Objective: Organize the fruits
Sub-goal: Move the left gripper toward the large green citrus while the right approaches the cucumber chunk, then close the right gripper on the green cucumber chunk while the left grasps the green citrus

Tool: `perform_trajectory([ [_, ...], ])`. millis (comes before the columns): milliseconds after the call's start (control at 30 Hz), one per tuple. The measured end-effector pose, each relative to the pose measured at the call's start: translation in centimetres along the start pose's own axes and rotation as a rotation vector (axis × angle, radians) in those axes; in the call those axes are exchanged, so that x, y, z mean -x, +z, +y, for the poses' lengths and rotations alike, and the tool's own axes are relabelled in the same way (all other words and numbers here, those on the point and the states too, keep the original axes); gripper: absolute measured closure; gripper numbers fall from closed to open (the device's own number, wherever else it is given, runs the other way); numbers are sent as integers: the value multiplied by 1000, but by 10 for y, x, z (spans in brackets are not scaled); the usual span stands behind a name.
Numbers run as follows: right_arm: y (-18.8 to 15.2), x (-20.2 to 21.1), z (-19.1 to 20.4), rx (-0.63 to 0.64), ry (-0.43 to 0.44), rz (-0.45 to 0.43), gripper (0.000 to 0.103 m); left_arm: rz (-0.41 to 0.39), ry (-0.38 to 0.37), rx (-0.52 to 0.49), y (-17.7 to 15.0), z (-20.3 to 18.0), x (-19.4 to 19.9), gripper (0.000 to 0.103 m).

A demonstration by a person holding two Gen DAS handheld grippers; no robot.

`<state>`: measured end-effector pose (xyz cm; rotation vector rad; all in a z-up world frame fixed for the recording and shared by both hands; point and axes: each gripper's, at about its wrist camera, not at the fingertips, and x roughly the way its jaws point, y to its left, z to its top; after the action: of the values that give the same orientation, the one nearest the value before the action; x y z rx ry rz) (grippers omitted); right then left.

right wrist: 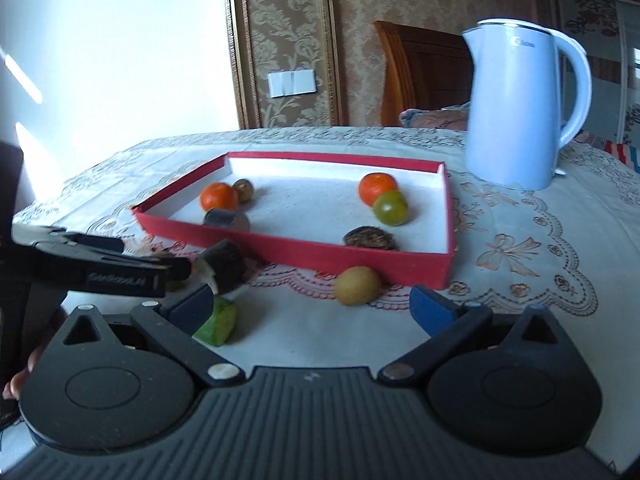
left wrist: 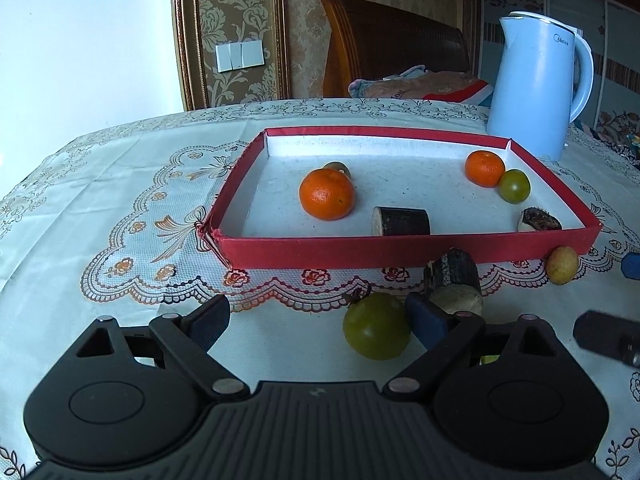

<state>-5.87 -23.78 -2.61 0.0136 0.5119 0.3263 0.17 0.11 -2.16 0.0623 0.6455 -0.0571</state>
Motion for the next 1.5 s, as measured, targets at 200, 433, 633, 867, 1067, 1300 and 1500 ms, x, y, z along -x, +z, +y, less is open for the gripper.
perform_trajectory([
  [200, -1, -6, 27, 94, 17, 22, 1, 39, 8, 34, 0, 5, -6, 8],
  [433, 2, -17, 36, 116, 47, 65, 14, 41, 25, 44, 1, 7, -7, 8],
  [633, 3, -27, 42, 138, 82, 101, 37, 43, 29, 39, 1, 6, -7, 8],
  [867, 1, -29, 52, 182, 130, 114, 67, 43, 28, 40, 1, 6, -7, 8],
  [1067, 2, -28, 47, 157, 112, 104, 67, 40, 24, 40, 1, 6, -7, 9],
  [1300, 4, -31, 34, 80, 94, 106, 67, 40, 22, 29, 1, 5, -7, 9],
  [1500, 4, -32, 35, 88, 88, 106, 67, 41, 19, 23, 1, 4, -7, 10],
])
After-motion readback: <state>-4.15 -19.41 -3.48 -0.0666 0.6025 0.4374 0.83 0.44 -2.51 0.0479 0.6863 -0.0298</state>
